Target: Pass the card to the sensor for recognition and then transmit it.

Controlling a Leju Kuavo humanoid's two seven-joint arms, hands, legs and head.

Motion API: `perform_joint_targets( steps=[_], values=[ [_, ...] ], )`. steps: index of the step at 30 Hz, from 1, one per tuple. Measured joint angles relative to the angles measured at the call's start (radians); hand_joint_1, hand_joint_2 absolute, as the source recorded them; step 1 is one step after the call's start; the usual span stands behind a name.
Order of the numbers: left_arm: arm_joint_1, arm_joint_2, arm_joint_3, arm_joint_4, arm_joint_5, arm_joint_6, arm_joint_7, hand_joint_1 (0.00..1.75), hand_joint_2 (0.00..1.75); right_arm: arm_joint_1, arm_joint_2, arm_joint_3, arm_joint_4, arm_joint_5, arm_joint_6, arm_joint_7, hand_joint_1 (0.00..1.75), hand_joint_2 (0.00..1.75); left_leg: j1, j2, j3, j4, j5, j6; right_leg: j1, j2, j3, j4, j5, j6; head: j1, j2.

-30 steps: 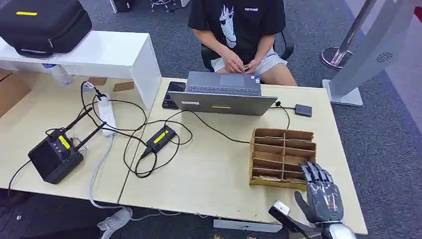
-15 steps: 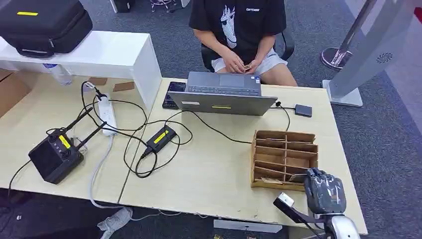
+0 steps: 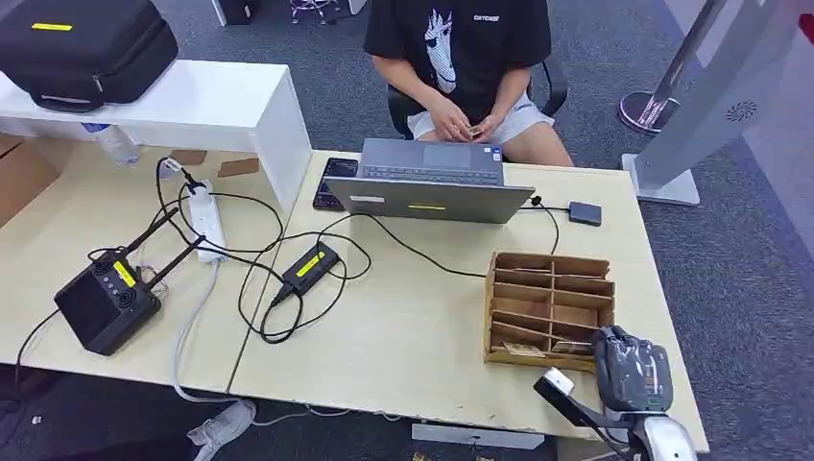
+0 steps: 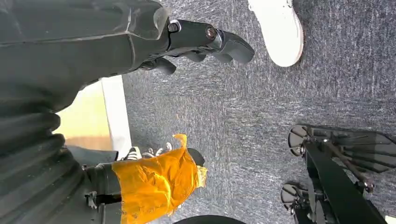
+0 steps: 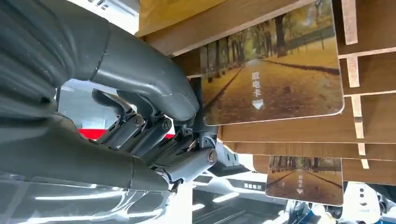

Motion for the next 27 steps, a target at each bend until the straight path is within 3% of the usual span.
perform_joint_targets(
  steps=[4, 11, 16, 17, 18, 19, 23, 27],
  values=[
    [0.000, 0.000, 0.000, 0.000, 0.000, 0.000, 0.000, 0.00, 1.75, 0.001, 0.005, -0.008, 0.001, 0.001, -0.006, -0.011, 1.75, 1.75, 0.000, 0.000, 0.000, 0.000, 0.000, 0.000, 0.000, 0.000, 0.000, 0.000, 0.000, 0.000, 0.000, 0.000],
    [0.000, 0.000, 0.000, 0.000, 0.001, 0.000, 0.000, 0.00, 1.75, 0.038, 0.054, -0.077, -0.061, 0.025, -0.031, -0.114, 1.75, 1.75, 0.000, 0.000, 0.000, 0.000, 0.000, 0.000, 0.000, 0.000, 0.000, 0.000, 0.000, 0.000, 0.000, 0.000],
    [0.000, 0.000, 0.000, 0.000, 0.002, 0.000, 0.000, 0.00, 1.75, 0.050, 0.076, -0.107, -0.095, 0.024, -0.032, -0.124, 1.75, 1.75, 0.000, 0.000, 0.000, 0.000, 0.000, 0.000, 0.000, 0.000, 0.000, 0.000, 0.000, 0.000, 0.000, 0.000],
    [0.000, 0.000, 0.000, 0.000, 0.002, 0.000, 0.000, 0.00, 1.75, 0.051, 0.079, -0.112, -0.100, 0.024, -0.032, -0.124, 1.68, 1.75, 0.000, 0.000, 0.000, 0.000, 0.000, 0.000, 0.000, 0.000, 0.000, 0.000, 0.000, 0.000, 0.000, 0.000],
    [0.000, 0.000, 0.000, 0.000, 0.002, 0.000, 0.000, 0.00, 1.75, 0.053, 0.082, -0.114, -0.103, 0.024, -0.032, -0.124, 0.82, 1.75, 0.000, 0.000, 0.000, 0.000, 0.000, 0.000, 0.000, 0.000, 0.000, 0.000, 0.000, 0.000, 0.000, 0.000],
    [0.000, 0.000, 0.000, 0.000, 0.002, 0.000, 0.000, 0.00, 1.75, 0.054, 0.084, -0.117, -0.106, 0.024, -0.032, -0.129, 0.07, 1.75, 0.000, 0.000, 0.000, 0.000, 0.000, 0.000, 0.000, 0.000, 0.000, 0.000, 0.000, 0.000, 0.000, 0.000],
    [0.000, 0.000, 0.000, 0.000, 0.002, 0.000, 0.000, 0.00, 1.75, 0.063, 0.104, -0.142, -0.133, 0.022, -0.032, -0.180, 0.00, 1.75, 0.000, 0.000, 0.000, 0.000, 0.000, 0.000, 0.000, 0.000, 0.000, 0.000, 0.000, 0.000, 0.000, 0.000],
    [0.000, 0.000, 0.000, 0.000, 0.005, 0.003, 0.000, 0.00, 1.75, 0.081, 0.153, -0.188, -0.200, -0.024, -0.032, -0.292, 0.00, 1.75, 0.000, 0.000, 0.000, 0.000, 0.000, 0.000, 0.000, 0.000, 0.000, 0.000, 0.000, 0.000, 0.000, 0.000]
  ],
)
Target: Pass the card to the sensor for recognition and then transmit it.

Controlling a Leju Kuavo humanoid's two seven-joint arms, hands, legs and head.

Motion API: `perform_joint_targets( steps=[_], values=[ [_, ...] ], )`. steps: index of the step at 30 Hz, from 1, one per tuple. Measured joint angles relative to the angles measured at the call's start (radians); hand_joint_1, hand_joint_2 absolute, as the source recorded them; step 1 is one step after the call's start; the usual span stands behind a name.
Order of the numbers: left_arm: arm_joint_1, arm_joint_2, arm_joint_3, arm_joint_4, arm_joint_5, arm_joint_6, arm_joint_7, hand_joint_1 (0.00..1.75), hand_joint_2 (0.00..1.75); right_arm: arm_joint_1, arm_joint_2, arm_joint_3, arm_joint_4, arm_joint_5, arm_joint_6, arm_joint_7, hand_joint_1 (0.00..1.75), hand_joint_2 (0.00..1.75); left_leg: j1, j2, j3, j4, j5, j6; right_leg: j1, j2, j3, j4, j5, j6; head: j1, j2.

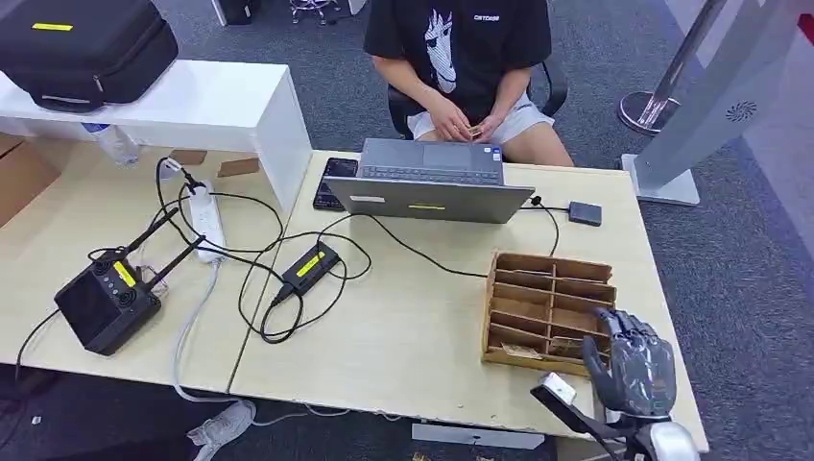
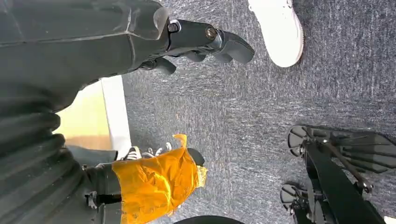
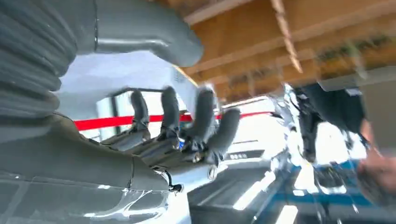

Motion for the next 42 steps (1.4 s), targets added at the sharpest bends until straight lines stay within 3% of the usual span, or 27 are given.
perform_joint_targets(
  steps=[3, 9, 12, 15, 21, 27, 34, 42],
  values=[
    [0.000, 0.000, 0.000, 0.000, 0.003, 0.002, 0.000, 0.00, 1.75, 0.014, 0.060, -0.051, -0.069, -0.045, 0.000, -0.098, 0.00, 1.75, 0.000, 0.000, 0.000, 0.000, 0.000, 0.000, 0.000, 0.000, 0.000, 0.000, 0.000, 0.000, 0.000, 0.000],
    [0.000, 0.000, 0.000, 0.000, 0.009, 0.006, 0.000, 0.00, 1.75, 0.032, 0.153, -0.113, -0.174, -0.163, -0.003, -0.219, 0.00, 1.75, 0.000, 0.000, 0.000, 0.000, 0.000, 0.000, 0.000, 0.000, 0.000, 0.000, 0.000, 0.000, 0.000, 0.000],
    [0.000, 0.000, 0.000, 0.000, 0.013, 0.006, 0.000, 0.00, 1.75, 0.054, 0.163, -0.090, -0.217, -0.249, -0.003, -0.230, 0.00, 1.75, 0.000, 0.000, 0.000, 0.000, 0.000, 0.000, 0.000, 0.000, 0.000, 0.000, 0.000, 0.000, 0.000, 0.000],
    [0.000, 0.000, 0.000, 0.000, 0.019, 0.006, 0.000, 0.00, 1.75, 0.085, 0.157, -0.020, -0.276, -0.257, -0.003, -0.188, 0.00, 1.75, 0.000, 0.000, 0.000, 0.000, 0.000, 0.000, 0.000, 0.000, 0.000, 0.000, 0.000, 0.000, 0.000, 0.000],
    [0.000, 0.000, 0.000, 0.000, 0.029, 0.006, -0.001, 0.00, 1.75, 0.119, 0.056, 0.166, -0.350, -0.225, 0.009, -0.052, 0.00, 1.75, 0.000, 0.000, 0.000, 0.000, 0.000, 0.000, 0.000, 0.000, 0.000, 0.000, 0.000, 0.000, 0.000, 0.000],
    [0.000, 0.000, 0.000, 0.000, 0.028, 0.005, -0.002, 0.00, 1.75, 0.113, -0.082, 0.313, -0.351, -0.174, 0.097, 0.059, 0.00, 1.75, 0.000, 0.000, 0.000, 0.000, 0.000, 0.000, 0.000, 0.000, 0.000, 0.000, 0.000, 0.000, 0.000, 0.000],
    [0.000, 0.003, 0.000, 0.000, 0.026, 0.000, -0.003, 0.00, 1.75, 0.092, -0.204, 0.415, -0.337, -0.165, 0.189, 0.102, 0.00, 1.75, 0.000, 0.000, 0.000, 0.000, 0.000, 0.000, 0.000, 0.000, 0.000, 0.000, 0.000, 0.000, 0.000, 0.000],
    [0.000, 0.004, 0.000, 0.000, 0.026, 0.000, -0.003, 0.00, 1.75, 0.075, -0.249, 0.447, -0.324, -0.144, 0.207, 0.124, 0.00, 1.75, 0.000, 0.000, 0.000, 0.000, 0.000, 0.000, 0.000, 0.000, 0.000, 0.000, 0.000, 0.000, 0.000, 0.000]
  ],
)
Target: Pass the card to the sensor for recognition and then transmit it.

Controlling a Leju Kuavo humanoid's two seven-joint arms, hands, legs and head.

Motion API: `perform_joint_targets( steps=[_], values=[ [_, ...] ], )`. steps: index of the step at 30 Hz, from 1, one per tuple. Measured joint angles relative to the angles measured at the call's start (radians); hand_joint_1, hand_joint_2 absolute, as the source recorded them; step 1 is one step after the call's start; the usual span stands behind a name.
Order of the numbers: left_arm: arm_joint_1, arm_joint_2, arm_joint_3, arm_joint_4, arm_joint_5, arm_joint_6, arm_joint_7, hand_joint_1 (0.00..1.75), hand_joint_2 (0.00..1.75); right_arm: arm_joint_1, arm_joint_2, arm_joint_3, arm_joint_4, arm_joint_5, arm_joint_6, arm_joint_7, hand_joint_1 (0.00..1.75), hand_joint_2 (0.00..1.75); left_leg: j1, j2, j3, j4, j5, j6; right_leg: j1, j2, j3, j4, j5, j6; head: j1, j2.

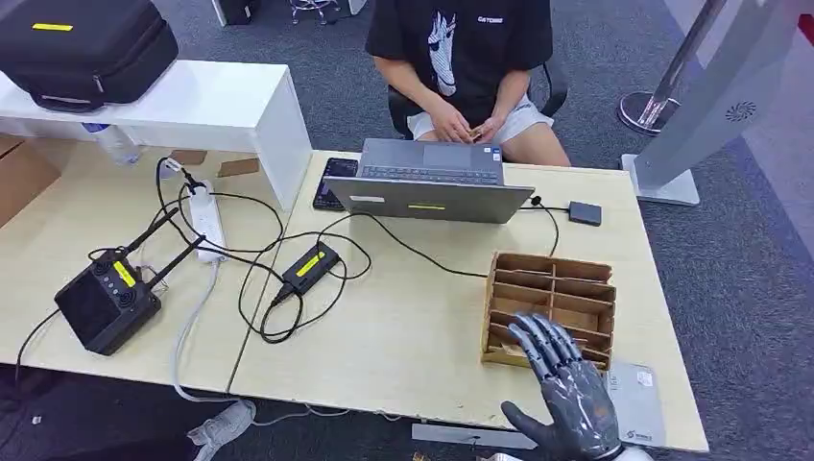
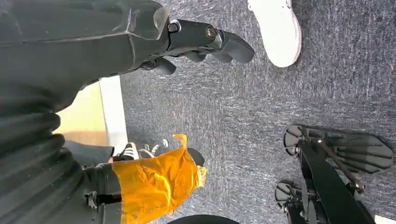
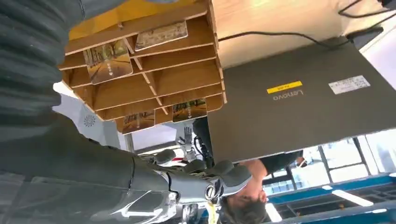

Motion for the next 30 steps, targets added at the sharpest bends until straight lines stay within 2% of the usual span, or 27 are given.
perform_joint_targets(
  steps=[9, 22, 26, 30],
  values=[
    [-0.001, 0.000, 0.000, 0.000, -0.007, 0.000, 0.000, 0.00, 1.75, -0.053, 0.006, 0.015, 0.072, 0.154, -0.017, 0.099, 0.00, 1.75, 0.000, 0.000, 0.000, 0.000, 0.000, 0.000, 0.000, 0.000, 0.000, 0.000, 0.000, 0.000, 0.000, 0.000],
    [0.000, 0.000, 0.000, 0.000, -0.015, -0.003, 0.000, 0.00, 1.75, -0.107, 0.038, 0.034, 0.207, 0.169, -0.021, 0.144, 0.00, 1.75, 0.000, 0.000, 0.000, 0.000, 0.000, 0.000, 0.000, 0.000, 0.000, 0.000, 0.000, 0.000, 0.000, 0.000],
    [0.000, 0.000, 0.000, 0.000, -0.016, -0.003, 0.000, 0.00, 1.75, -0.111, 0.061, 0.027, 0.231, 0.177, -0.074, 0.158, 0.00, 1.75, 0.000, 0.000, 0.000, 0.000, 0.000, 0.000, 0.000, 0.000, 0.000, 0.000, 0.000, 0.000, 0.000, 0.000],
    [0.000, 0.000, 0.000, 0.000, -0.018, -0.003, 0.000, 0.00, 1.75, -0.113, 0.081, 0.021, 0.250, 0.190, -0.088, 0.164, 0.00, 1.75, 0.000, 0.000, 0.000, 0.000, 0.000, 0.000, 0.000, 0.000, 0.000, 0.000, 0.000, 0.000, 0.000, 0.000]
  ],
)
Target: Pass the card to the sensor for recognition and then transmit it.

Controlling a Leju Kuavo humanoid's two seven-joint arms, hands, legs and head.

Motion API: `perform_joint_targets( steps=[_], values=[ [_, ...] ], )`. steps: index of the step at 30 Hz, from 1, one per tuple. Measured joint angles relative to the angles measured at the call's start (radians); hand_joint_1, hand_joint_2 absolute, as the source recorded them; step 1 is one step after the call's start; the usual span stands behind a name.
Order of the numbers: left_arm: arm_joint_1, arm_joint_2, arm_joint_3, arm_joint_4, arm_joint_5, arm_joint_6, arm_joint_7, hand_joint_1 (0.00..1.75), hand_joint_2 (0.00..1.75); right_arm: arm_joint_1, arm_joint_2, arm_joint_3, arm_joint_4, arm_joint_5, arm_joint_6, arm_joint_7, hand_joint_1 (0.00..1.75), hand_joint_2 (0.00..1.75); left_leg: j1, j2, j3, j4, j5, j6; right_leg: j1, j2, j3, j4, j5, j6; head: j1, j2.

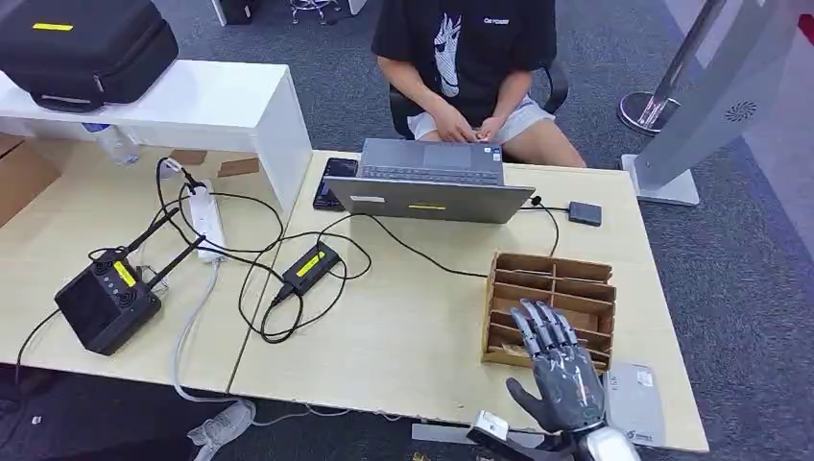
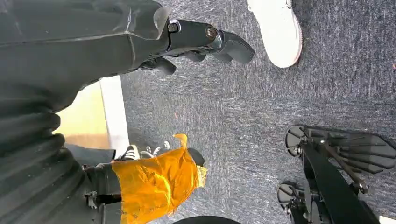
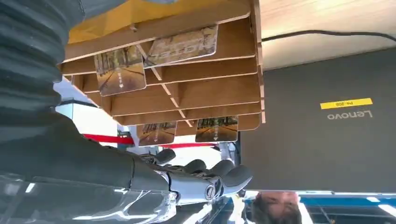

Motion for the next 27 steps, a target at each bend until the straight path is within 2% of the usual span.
perform_joint_targets(
  steps=[11, 27],
  values=[
    [0.000, 0.000, 0.000, 0.000, 0.002, 0.001, 0.000, 0.00, 1.75, 0.000, 0.020, -0.015, 0.011, 0.021, 0.001, 0.019, 0.00, 1.75, 0.000, 0.000, 0.000, 0.000, 0.000, 0.000, 0.000, 0.000, 0.000, 0.000, 0.000, 0.000, 0.000, 0.000],
    [0.000, 0.000, 0.000, 0.000, 0.003, 0.001, 0.000, 0.00, 1.75, 0.005, 0.020, -0.038, 0.017, 0.057, 0.029, 0.060, 0.00, 1.75, 0.000, 0.000, 0.000, 0.000, 0.000, 0.000, 0.000, 0.000, 0.000, 0.000, 0.000, 0.000, 0.000, 0.000]
  ],
)
